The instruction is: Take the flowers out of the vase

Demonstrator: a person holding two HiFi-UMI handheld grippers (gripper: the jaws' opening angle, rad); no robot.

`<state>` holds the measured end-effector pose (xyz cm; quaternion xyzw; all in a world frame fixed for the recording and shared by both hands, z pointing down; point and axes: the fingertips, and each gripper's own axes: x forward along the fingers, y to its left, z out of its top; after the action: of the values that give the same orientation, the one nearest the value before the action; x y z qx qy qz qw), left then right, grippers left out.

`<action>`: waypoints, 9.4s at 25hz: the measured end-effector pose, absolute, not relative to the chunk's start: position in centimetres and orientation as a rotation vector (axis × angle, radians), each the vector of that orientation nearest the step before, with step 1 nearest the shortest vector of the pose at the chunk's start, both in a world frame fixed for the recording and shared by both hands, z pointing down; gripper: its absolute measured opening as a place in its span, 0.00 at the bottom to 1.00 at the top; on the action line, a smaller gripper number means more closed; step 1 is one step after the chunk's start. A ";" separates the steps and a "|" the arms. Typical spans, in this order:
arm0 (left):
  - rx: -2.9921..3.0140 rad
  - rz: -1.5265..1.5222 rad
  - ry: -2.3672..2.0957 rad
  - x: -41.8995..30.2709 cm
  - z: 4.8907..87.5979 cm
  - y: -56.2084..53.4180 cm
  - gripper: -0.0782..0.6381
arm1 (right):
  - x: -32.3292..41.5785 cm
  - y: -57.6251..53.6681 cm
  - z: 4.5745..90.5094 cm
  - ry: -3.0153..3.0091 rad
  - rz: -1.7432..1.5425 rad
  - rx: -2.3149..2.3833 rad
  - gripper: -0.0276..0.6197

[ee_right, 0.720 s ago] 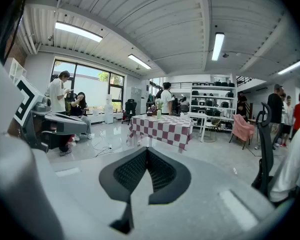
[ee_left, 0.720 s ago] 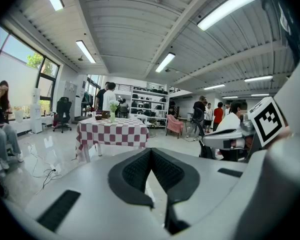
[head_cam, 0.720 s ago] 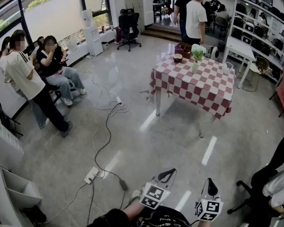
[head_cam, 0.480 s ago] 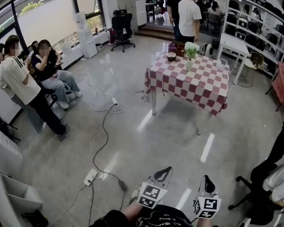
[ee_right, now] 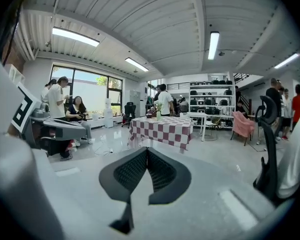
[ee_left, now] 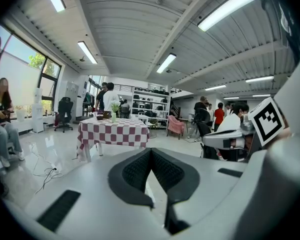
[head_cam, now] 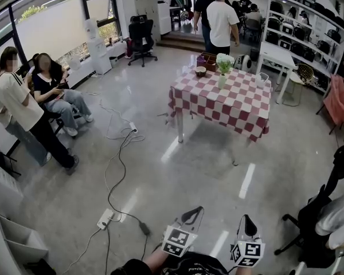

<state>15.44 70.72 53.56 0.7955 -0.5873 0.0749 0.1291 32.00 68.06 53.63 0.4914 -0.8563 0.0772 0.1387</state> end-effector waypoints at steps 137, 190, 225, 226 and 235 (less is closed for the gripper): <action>2.082 0.222 -1.996 1.4 53.8 12.4 0.12 | 20.4 7.3 54.1 -2.647 0.246 1.217 0.05; 2.341 0.220 -1.698 -14.2 52.9 -12.4 0.12 | 5.3 -13.4 51.4 -2.617 0.338 1.578 0.15; 2.153 0.225 -1.838 -17.6 53.7 -17.4 0.12 | -3.4 -20.4 51.1 -2.849 0.387 0.992 0.56; 2.152 0.224 -1.837 -17.6 53.7 -17.3 0.12 | -3.6 -20.6 50.9 -2.858 0.383 0.986 0.56; 2.122 0.216 -1.841 -17.6 54.1 -16.7 0.12 | -4.3 -21.5 50.0 -2.882 0.324 0.976 0.39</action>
<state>-17.56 -16.68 54.13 0.7433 -0.6448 0.0758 0.1615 -4.27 -21.47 49.96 0.3186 -0.9411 0.1057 0.0410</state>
